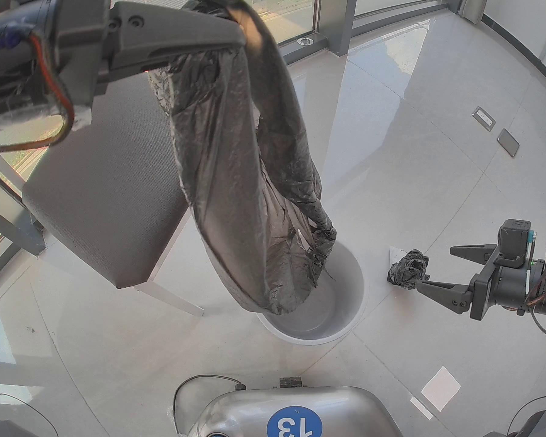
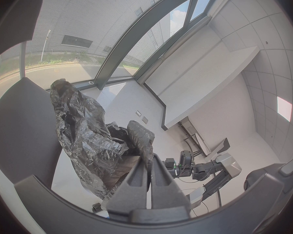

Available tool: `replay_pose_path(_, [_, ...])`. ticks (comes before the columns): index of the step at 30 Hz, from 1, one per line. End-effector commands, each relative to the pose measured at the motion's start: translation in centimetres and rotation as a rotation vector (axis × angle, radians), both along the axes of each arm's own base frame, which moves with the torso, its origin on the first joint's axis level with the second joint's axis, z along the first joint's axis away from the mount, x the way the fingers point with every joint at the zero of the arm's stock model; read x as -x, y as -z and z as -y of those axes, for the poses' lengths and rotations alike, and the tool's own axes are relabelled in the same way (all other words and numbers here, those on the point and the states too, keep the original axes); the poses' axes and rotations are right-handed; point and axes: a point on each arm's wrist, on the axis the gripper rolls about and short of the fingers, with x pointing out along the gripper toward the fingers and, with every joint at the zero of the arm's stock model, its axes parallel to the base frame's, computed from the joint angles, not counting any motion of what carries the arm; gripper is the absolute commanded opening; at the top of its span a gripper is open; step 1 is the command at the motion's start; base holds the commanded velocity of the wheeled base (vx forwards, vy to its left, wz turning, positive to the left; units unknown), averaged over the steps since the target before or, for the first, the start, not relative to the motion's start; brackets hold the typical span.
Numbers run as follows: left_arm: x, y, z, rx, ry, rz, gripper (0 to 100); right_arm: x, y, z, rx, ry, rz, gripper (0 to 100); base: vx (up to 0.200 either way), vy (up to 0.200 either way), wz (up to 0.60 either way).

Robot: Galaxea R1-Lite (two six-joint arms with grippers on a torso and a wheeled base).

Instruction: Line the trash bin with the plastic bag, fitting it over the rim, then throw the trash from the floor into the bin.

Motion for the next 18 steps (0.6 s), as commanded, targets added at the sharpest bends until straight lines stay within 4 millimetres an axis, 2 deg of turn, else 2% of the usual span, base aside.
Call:
replay_pose_path(1, [0.1,-0.5,0.4,0.020,0.012,-0.003,0,-0.9,0.2,-1.0,0.010,-0.029,-0.014,100,0.000,0.000,0.00])
replay_pose_path(9, [0.3,-0.7,0.5,0.027,0.023,0.000,0,-3.8,-0.7,-3.5,-0.008,-0.068,0.001,100,0.000,0.000,0.00])
replay_pose_path(10, [0.3,-0.8,0.4,0.028,0.025,0.001,0,-4.8,-0.6,-4.5,-0.015,-0.085,0.015,100,0.000,0.000,0.00])
replay_pose_path(14, [0.4,-1.0,0.4,0.033,0.023,0.005,0,-6.7,-0.1,-6.1,-0.026,-0.105,0.038,100,0.000,0.000,0.00])
replay_pose_path(18, [0.4,-1.0,0.4,0.037,0.025,0.005,0,-7.5,0.2,-7.0,-0.031,-0.117,0.046,100,0.000,0.000,0.00])
